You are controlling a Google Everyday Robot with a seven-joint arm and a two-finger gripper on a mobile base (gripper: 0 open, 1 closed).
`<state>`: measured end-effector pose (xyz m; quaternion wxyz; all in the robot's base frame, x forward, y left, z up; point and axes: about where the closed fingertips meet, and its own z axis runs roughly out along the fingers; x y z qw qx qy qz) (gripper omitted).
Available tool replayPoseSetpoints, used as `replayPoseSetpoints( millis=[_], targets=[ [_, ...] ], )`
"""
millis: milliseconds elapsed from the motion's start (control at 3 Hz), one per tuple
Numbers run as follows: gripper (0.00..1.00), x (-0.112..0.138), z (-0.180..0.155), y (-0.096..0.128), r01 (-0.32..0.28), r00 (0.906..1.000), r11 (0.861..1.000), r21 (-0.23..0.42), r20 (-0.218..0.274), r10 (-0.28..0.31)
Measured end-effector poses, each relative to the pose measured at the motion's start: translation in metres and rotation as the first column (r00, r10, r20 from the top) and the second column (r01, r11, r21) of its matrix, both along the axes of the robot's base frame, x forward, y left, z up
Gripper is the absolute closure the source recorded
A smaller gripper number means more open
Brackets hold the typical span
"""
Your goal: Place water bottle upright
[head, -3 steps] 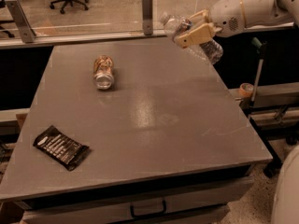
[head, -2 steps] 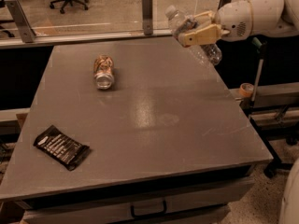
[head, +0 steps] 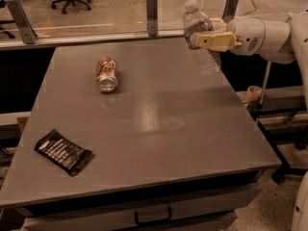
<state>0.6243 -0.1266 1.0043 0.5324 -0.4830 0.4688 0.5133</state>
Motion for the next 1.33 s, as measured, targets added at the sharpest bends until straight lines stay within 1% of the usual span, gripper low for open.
replayPoseSetpoints(
  millis=[333, 667, 1000, 1333],
  targets=[
    [1.0, 0.0, 0.0, 0.0, 0.001, 1.0, 1.0, -0.001, 0.0, -0.001],
    [1.0, -0.001, 0.0, 0.001, 0.021, 0.9998, 0.996, 0.082, -0.007, -0.02],
    [1.0, -0.009, -0.003, -0.003, 0.066, 0.9977, 0.981, 0.18, -0.028, -0.062],
    [1.0, -0.019, -0.008, -0.009, 0.103, 0.9947, 0.966, 0.236, -0.034, -0.098]
  ],
)
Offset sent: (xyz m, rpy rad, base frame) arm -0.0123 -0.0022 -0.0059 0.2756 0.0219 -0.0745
